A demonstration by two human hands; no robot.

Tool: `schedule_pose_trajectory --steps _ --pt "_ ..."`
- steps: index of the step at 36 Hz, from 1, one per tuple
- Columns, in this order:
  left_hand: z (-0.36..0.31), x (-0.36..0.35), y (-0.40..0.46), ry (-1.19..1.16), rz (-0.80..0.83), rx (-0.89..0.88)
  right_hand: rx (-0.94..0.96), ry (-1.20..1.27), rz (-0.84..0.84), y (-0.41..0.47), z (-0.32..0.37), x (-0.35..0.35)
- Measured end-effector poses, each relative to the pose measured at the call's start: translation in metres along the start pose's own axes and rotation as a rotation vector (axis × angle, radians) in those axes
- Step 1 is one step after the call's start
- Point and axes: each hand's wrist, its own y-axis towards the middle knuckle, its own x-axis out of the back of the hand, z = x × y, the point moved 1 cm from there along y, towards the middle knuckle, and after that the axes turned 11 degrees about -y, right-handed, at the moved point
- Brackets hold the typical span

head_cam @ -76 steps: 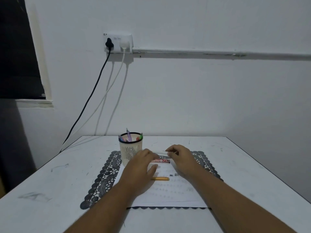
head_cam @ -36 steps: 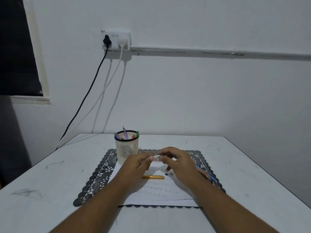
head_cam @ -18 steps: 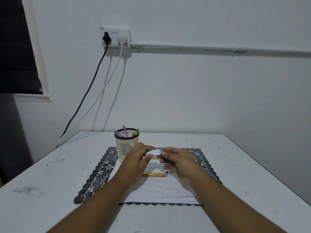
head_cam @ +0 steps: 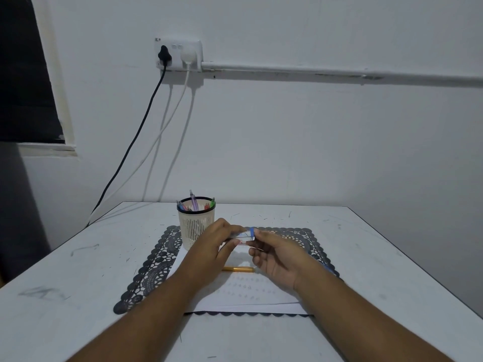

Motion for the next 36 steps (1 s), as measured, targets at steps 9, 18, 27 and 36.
schedule_pose_trajectory --steps 9,18,27,36 --pt "0.003 0.000 0.001 0.073 -0.021 0.022 0.081 -0.024 0.000 0.000 0.001 0.000" --pt "0.000 0.003 0.001 -0.347 -0.209 0.222 -0.012 -0.021 -0.033 0.000 -0.001 0.000" --pt "-0.010 -0.001 0.003 -0.564 -0.208 0.258 -0.124 0.097 -0.013 0.005 -0.008 -0.003" --pt "-0.009 -0.002 0.004 -0.618 -0.207 0.279 -0.109 0.118 -0.028 0.006 -0.009 -0.004"
